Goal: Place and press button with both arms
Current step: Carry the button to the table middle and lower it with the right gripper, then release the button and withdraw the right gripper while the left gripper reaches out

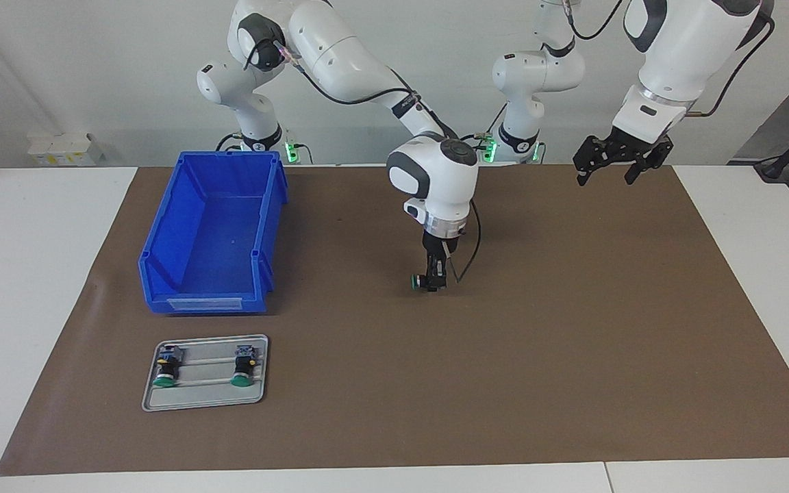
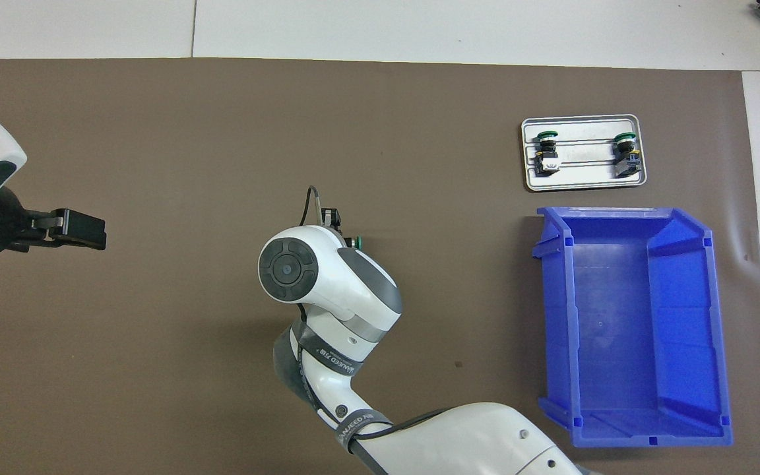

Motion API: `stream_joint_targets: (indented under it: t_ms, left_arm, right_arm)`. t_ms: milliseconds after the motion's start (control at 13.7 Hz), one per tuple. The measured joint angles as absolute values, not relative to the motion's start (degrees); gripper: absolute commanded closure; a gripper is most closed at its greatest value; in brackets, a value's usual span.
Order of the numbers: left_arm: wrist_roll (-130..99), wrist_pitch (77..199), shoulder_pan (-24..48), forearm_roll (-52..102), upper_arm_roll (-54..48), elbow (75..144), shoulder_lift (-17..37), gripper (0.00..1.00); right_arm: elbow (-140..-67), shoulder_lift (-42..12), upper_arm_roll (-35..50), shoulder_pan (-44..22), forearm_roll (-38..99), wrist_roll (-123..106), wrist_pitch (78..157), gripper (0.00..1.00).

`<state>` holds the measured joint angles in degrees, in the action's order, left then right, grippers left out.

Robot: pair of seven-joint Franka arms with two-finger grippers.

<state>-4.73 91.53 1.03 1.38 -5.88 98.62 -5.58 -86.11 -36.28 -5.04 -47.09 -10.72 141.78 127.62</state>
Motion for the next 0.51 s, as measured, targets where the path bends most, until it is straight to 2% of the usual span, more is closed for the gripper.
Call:
stream_joint_targets:
  t_ms: [73,147,220,293,513]
  left_arm:
    - [-4.7,91.5,1.0,1.4,-5.9,98.6,-5.6,0.00]
    - [-4.7,91.5,1.0,1.4,-5.9,98.6,-5.6,0.00]
    - [-4.7,91.5,1.0,1.4,-5.9,98.6,-5.6,0.00]
    - [-4.7,91.5,1.0,1.4,-5.9,98.6,-5.6,0.00]
    - [-4.7,91.5,1.0,1.4,-5.9,98.6,-5.6,0.00]
  right_arm:
    - [-86.5,-36.3,-5.0,-47.3,-11.4,141.8,127.9,0.70]
    - [-86.8,-36.3,-5.0,-47.6,-12.5,141.8,128.1,0.30]
    - [-86.9,-36.2,-5.0,-47.8,-13.1,141.5,128.3,0.12]
    - [-87.0,-36.2,-5.0,-48.0,-13.4,140.8,128.6,0.00]
    - [-87.0,-36.0,-5.0,-48.1,-13.5,135.9,129.4,0.00]
